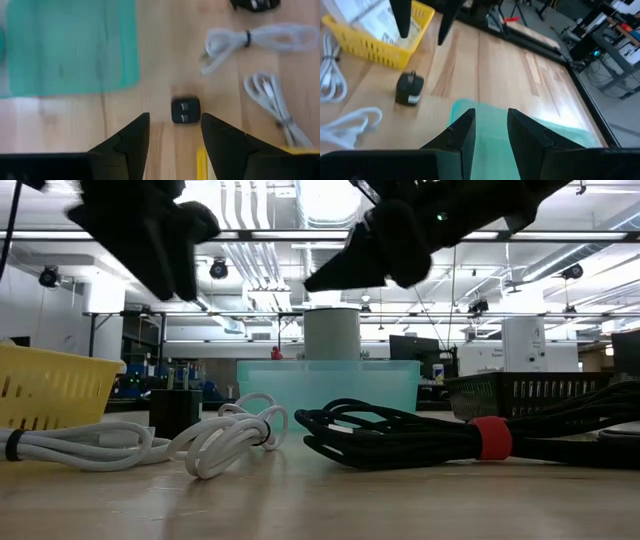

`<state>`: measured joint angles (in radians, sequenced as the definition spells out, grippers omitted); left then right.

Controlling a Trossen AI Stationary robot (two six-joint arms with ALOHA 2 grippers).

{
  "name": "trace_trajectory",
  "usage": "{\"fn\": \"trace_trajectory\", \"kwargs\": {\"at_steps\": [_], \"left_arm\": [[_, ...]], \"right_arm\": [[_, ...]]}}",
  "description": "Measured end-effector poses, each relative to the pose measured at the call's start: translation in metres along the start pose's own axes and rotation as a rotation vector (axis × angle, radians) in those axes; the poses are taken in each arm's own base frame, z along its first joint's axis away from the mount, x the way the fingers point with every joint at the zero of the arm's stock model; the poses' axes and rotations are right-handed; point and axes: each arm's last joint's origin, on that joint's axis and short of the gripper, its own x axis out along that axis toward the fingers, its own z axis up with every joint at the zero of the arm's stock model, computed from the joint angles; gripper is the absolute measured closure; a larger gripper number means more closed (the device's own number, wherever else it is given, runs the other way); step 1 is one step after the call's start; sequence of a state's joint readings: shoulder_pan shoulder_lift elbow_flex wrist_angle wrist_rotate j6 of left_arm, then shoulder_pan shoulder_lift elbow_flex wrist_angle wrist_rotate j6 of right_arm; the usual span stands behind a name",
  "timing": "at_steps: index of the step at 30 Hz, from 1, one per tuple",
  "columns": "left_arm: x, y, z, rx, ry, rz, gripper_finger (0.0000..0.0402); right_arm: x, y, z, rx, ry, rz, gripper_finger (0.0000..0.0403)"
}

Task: Pick and place items into bin
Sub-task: Put the black charger adapter into the black bin

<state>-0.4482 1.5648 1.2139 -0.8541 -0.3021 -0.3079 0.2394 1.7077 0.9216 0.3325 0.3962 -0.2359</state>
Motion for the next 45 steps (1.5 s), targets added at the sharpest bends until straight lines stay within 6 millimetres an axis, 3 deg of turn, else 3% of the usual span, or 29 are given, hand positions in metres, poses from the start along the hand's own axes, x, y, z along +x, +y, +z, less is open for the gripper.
{"fn": "trace_trajectory", "kwargs": {"at_steps": [9, 22, 37, 45], "left_arm": [[0.031, 0.008, 0.001, -0.067, 0.038, -0.024, 0.0228], [0.048, 0.005, -0.001, -0.127, 0.098, -0.095, 0.0096], [0.093, -0.002, -0.009, -0.032, 0.233, -0.070, 0.0089], [0.091, 0.001, -0.005, -0.043, 0.213, -0.068, 0.0089]], "right_arm": [[-0.018, -0.009, 0.004, -0.031, 0.073, 0.018, 0.0314], [-0.029, -0.013, 0.003, -0.059, 0.083, 0.021, 0.0319], [-0.030, -0.015, -0.004, -0.119, 0.125, -0.066, 0.0317], [-0.030, -0.015, -0.004, -0.127, 0.127, -0.082, 0.0326]]}}
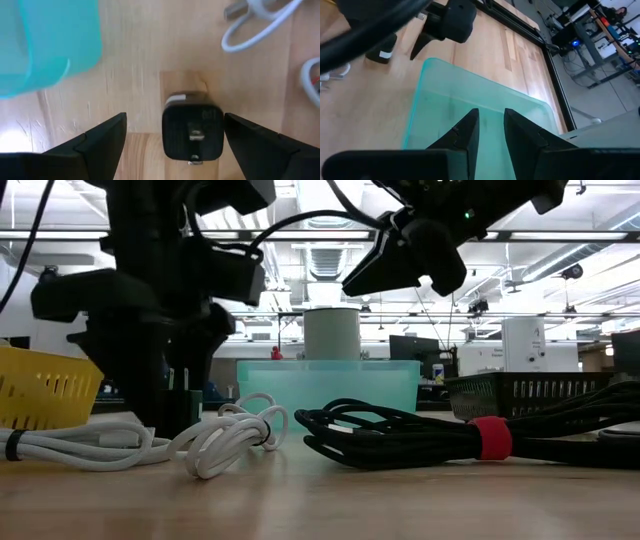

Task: Pick and place items into bin
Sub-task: Put the black charger adapter into the black bin

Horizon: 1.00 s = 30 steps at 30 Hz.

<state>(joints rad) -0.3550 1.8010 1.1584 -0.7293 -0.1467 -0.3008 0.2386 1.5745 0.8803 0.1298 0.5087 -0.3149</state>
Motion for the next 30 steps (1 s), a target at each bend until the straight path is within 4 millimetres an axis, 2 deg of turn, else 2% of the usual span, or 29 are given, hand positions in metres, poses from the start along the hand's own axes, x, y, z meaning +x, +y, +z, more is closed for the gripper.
{"fn": "trace_trajectory", "kwargs": {"at_steps": [3, 6, 10, 14, 16, 20, 24, 28, 30], "left_arm": [[-0.001, -0.001, 0.003, -0.003, -0.027, -0.009, 0.0093], [-0.001, -0.001, 0.002, -0.005, -0.016, -0.041, 0.0117], [0.001, -0.001, 0.001, 0.019, -0.005, -0.044, 0.0180], [0.000, -0.001, 0.003, 0.087, -0.017, -0.039, 0.0270], [-0.005, -0.001, 0.004, 0.101, -0.024, -0.038, 0.0271], [-0.030, 0.004, 0.006, 0.118, -0.072, -0.048, 0.0271], [-0.060, 0.012, -0.001, 0.094, -0.149, -0.064, 0.0271], [-0.099, 0.021, -0.005, 0.076, -0.430, -0.074, 0.0271], [-0.111, 0.025, -0.010, 0.089, -0.574, -0.076, 0.0271]], "right_arm": [[0.000, 0.000, 0.000, 0.000, 0.000, 0.000, 0.0323], [0.000, 0.000, 0.000, 0.003, 0.001, 0.000, 0.0321], [0.000, 0.000, -0.001, 0.001, 0.004, 0.001, 0.0325], [0.000, 0.000, -0.001, -0.002, 0.005, 0.001, 0.0332], [0.000, 0.000, -0.001, -0.003, 0.006, 0.001, 0.0334], [0.000, 0.000, -0.001, -0.031, 0.012, -0.013, 0.0335], [-0.001, -0.002, 0.000, -0.056, 0.021, -0.075, 0.0335], [-0.001, -0.005, 0.003, -0.075, 0.002, -0.123, 0.0335], [-0.002, -0.003, 0.004, -0.137, -0.027, -0.135, 0.0335]]}}
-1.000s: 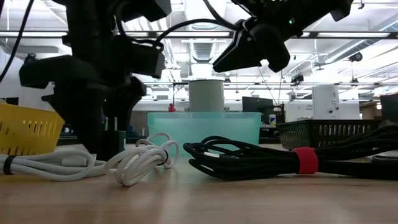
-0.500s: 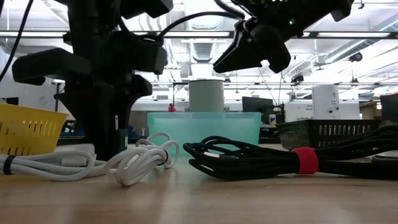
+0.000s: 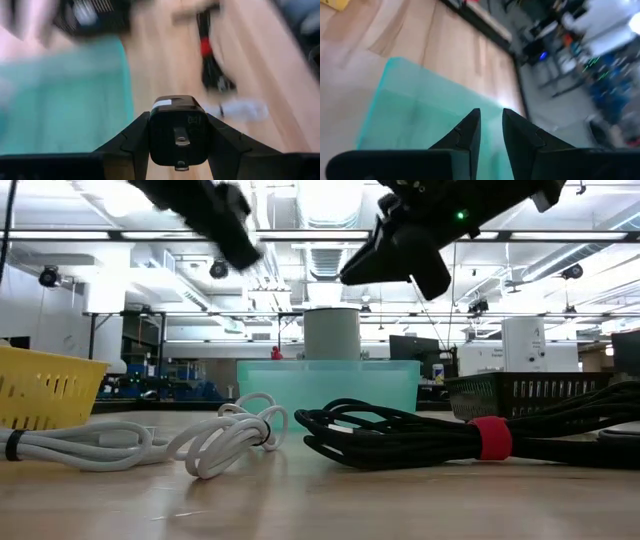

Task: Pick and place items into bin
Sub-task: Put the black charger adapter into the black bin

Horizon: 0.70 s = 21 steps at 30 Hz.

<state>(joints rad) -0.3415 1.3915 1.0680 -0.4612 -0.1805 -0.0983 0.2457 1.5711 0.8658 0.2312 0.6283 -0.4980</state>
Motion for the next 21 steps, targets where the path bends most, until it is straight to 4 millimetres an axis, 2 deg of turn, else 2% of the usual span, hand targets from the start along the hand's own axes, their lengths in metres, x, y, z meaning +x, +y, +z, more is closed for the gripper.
{"fn": "trace_trajectory", "kwargs": {"at_steps": [5, 9, 12, 16, 21], "left_arm": [[-0.023, 0.012, -0.016, -0.028, -0.290, 0.092, 0.0271], [-0.028, 0.021, -0.037, -0.043, -0.493, 0.131, 0.0271], [-0.030, 0.028, -0.048, -0.062, -0.610, 0.152, 0.0271], [-0.028, 0.035, -0.056, -0.096, -0.665, 0.176, 0.0271], [-0.019, 0.037, -0.054, -0.098, -0.680, 0.181, 0.0271]], "right_arm": [[-0.012, 0.010, 0.002, -0.189, -0.182, -0.115, 0.0335], [-0.024, 0.012, -0.003, -0.314, -0.368, -0.207, 0.0335], [-0.024, 0.010, -0.009, -0.404, -0.475, -0.208, 0.0335], [-0.018, 0.005, -0.013, -0.504, -0.489, -0.189, 0.0321], [-0.014, -0.003, -0.004, -0.512, -0.494, -0.212, 0.0265]]}}
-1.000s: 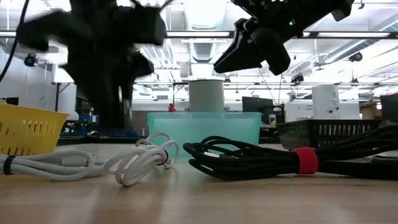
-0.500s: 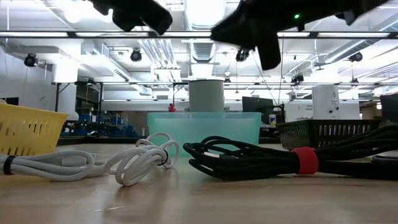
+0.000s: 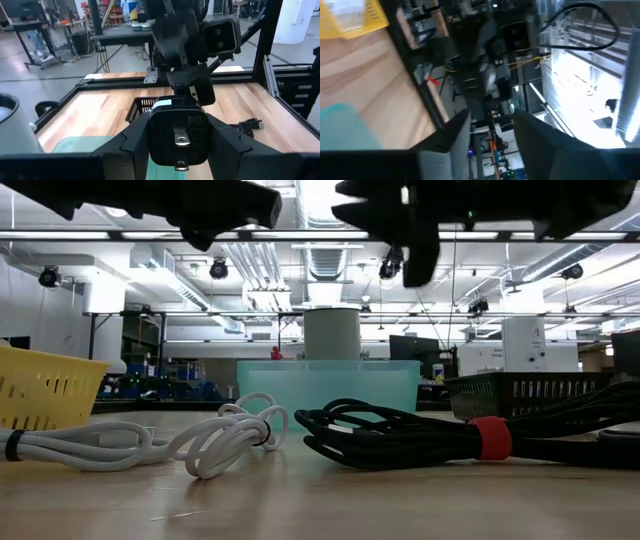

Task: Pick and place items into bin
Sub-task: Put the black charger adapter into the black bin

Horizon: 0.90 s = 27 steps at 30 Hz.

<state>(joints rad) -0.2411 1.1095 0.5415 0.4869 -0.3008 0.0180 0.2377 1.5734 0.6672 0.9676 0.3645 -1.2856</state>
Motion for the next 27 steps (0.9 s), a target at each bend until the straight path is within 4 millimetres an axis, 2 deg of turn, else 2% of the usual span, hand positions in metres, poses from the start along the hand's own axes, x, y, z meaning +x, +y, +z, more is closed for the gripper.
{"fn": "trace_trajectory", "kwargs": {"at_steps": [4, 6, 12, 19, 27], "left_arm": [[0.011, -0.002, -0.003, 0.006, -0.042, 0.006, 0.0271], [0.017, -0.002, 0.001, -0.020, -0.118, 0.024, 0.0271], [0.029, 0.001, -0.002, -0.016, -0.207, 0.064, 0.0271], [0.037, 0.004, -0.005, -0.049, -0.213, 0.076, 0.0271], [0.050, 0.001, -0.007, -0.069, -0.200, 0.025, 0.0271]], "right_arm": [[0.007, -0.007, 0.005, -0.003, -0.001, 0.006, 0.0214], [0.010, -0.010, 0.007, -0.011, -0.001, 0.014, 0.0193], [0.014, -0.014, 0.009, -0.038, 0.008, 0.025, 0.0149], [0.016, -0.018, 0.010, -0.036, 0.007, 0.010, 0.0137], [0.017, -0.018, 0.008, -0.052, 0.015, 0.014, 0.0150]]}}
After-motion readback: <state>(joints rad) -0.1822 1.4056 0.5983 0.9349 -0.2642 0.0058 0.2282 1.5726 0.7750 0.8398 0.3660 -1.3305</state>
